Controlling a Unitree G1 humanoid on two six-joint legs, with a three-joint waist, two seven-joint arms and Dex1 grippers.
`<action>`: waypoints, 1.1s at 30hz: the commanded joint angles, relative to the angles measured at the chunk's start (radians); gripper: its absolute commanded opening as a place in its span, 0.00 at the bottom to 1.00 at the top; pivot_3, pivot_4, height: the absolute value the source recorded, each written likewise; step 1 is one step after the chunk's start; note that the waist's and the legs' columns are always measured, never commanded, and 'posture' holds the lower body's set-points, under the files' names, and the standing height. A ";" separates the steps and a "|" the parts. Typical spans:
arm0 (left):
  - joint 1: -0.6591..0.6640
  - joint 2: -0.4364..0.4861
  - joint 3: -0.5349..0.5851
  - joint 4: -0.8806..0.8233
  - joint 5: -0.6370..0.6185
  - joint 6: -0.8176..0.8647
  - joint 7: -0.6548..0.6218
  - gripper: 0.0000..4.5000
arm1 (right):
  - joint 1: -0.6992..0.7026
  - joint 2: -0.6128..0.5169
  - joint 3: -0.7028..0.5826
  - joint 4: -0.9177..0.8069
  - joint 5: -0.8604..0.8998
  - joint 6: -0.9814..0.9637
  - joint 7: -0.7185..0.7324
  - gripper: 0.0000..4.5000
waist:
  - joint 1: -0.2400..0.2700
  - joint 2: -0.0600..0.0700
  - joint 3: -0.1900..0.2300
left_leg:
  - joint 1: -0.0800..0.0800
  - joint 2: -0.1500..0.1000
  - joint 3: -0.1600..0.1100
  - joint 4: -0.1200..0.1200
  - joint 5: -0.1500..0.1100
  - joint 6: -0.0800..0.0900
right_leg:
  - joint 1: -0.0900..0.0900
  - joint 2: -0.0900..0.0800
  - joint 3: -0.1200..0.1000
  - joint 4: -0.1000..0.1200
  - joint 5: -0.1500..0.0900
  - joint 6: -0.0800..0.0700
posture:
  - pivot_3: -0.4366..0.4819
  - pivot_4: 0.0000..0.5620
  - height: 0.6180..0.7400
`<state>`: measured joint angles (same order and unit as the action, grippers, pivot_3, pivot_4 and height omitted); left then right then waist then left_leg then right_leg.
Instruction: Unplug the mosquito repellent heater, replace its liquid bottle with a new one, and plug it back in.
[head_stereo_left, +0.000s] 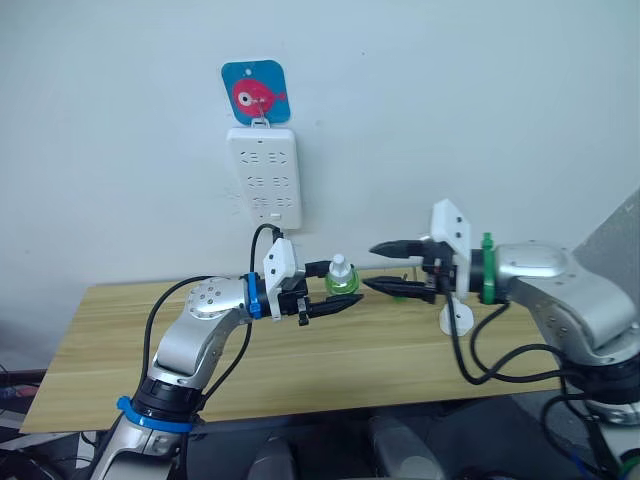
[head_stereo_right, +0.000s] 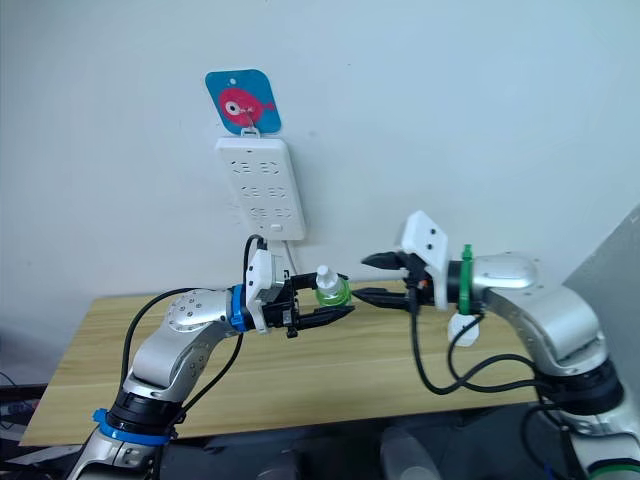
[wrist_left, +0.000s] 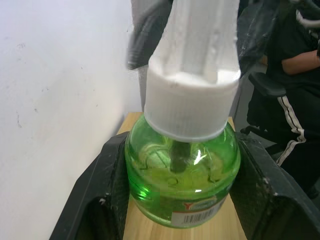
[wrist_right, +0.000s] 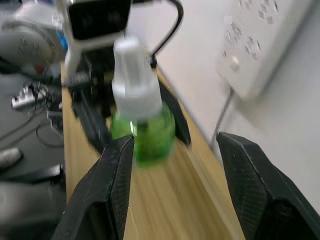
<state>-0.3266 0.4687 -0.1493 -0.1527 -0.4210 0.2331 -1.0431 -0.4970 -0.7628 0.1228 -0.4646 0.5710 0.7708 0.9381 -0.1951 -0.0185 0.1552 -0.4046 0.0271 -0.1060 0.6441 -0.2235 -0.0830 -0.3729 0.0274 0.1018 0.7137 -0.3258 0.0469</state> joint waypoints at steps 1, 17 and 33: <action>-0.011 0.003 0.011 -0.023 -0.010 -0.014 -0.012 0.52 | 0.005 -0.031 -0.040 -0.048 0.048 -0.003 0.057 0.60 | -0.005 0.000 0.000 | 0.000 0.000 0.000 0.000 0.000 0.000 | 0.000 0.000 0.000 0.000 0.000 0.000 | 0.24 0.13 0.87; 0.011 0.013 0.002 -0.046 -0.009 0.007 -0.020 0.52 | -0.112 0.248 0.083 -0.041 0.017 0.022 -0.157 0.60 | -0.020 0.000 0.000 | -0.001 0.001 0.000 0.000 0.000 0.000 | -0.001 0.001 0.001 0.000 0.000 0.000 | 0.25 0.14 0.87; 0.027 0.026 0.001 -0.048 -0.007 0.021 -0.026 0.52 | -0.112 0.270 0.074 -0.057 0.039 0.027 -0.124 0.06 | -0.016 0.000 0.000 | -0.001 0.001 0.000 0.000 0.000 0.000 | -0.001 0.001 0.000 0.000 0.000 0.000 | 0.25 0.15 0.87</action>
<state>-0.2958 0.4867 -0.1507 -0.1612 -0.4207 0.2570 -1.0627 -0.5981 -0.4936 0.2188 -0.4883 0.5825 0.8117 0.8046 -0.2114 -0.0183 0.1552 -0.4051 0.0279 -0.1063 0.6438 -0.2235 -0.0830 -0.3736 0.0283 0.1020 0.7137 -0.3258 0.0469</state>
